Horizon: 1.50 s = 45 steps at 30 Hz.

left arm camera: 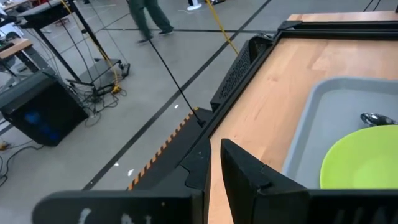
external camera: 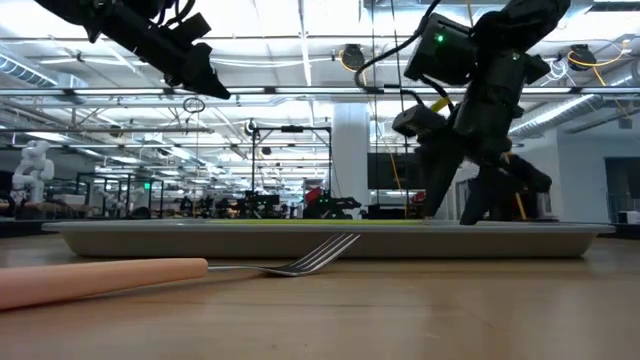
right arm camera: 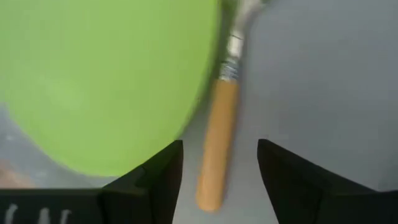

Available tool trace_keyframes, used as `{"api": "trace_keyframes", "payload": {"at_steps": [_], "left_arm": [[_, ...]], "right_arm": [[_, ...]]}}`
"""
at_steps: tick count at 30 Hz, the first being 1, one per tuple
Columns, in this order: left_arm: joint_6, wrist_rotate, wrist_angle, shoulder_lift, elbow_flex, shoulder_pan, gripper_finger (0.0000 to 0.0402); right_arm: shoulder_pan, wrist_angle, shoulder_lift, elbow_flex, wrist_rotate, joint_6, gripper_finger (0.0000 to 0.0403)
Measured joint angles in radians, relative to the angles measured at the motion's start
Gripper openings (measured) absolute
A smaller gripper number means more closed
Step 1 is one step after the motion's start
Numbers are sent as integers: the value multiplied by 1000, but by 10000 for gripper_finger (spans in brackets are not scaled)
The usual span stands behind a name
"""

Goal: Pick and place plate/cup/fork/spoon on tray
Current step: Put the light orange fork on the gray serving tray to the right of the yellow spoon

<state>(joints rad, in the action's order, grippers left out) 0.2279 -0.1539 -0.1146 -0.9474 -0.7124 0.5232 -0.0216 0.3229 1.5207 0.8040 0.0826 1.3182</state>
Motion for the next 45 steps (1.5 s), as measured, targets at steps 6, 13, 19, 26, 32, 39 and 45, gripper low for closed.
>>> {"api": "trace_keyframes", "payload": {"at_steps": [6,13,19,26,32,39,45], "left_arm": [[-4,44,-13,1,0,-6,42],[-52,274,19,38,-3,-81,42],[-126,257,-33,23,-57,-272,42],[-312,-16,-498,-190,-334,-528,42],[-454,-13,-764,-431,-572,-646,42],[-621,50,-933,-693,-715,-692,47],[-767,88,-941,-819,-720,-726,101]], "right_arm": [[-59,24,-63,0,-4,-274,187],[-108,-61,-159,-1,-2,-757,185],[-137,-235,-291,-1,-7,-1160,184],[-142,-515,-377,0,-54,-1416,185],[-144,-441,-393,-2,-318,-1462,185],[-147,-432,-412,-48,-401,-1508,185],[-143,-373,-503,-64,-424,-1477,185]]}}
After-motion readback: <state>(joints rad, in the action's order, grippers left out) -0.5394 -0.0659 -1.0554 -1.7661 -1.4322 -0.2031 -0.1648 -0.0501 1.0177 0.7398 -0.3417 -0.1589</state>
